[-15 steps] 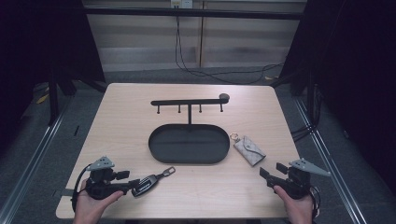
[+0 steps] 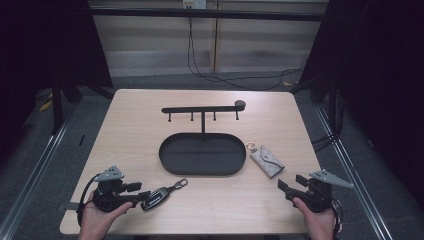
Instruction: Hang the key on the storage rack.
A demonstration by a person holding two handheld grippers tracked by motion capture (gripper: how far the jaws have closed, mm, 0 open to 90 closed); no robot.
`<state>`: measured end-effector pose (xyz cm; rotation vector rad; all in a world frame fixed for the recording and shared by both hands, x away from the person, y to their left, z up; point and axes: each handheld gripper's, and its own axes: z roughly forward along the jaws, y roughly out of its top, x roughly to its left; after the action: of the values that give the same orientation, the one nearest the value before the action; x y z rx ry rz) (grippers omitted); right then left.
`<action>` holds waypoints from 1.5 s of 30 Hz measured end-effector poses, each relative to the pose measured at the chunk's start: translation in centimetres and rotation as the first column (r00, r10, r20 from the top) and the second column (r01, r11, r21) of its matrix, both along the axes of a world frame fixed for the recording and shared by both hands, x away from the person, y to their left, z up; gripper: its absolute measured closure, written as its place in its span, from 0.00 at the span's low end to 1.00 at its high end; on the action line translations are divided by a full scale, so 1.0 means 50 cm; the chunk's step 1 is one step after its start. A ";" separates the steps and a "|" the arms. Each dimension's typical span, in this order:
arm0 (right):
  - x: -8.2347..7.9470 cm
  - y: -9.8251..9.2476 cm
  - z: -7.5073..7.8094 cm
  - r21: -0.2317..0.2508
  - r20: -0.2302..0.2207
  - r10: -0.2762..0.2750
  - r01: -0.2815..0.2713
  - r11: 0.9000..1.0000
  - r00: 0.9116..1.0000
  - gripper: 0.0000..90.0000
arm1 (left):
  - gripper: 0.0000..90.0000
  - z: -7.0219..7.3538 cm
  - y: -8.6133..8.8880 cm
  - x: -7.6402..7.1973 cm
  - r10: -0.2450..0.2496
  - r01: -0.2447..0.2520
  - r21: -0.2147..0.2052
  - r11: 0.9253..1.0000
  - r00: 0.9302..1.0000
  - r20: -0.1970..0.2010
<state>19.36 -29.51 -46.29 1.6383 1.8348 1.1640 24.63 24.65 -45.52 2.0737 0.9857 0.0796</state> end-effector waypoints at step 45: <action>0.002 0.008 -0.003 -0.016 -0.017 0.033 -0.033 0.999 0.999 0.24 | 0.59 0.050 -0.156 0.085 -0.198 0.235 0.309 0.921 0.969 -0.147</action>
<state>19.46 -29.09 -46.42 1.6192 1.8837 1.1493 28.86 16.85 -42.99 2.5040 0.8451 0.0088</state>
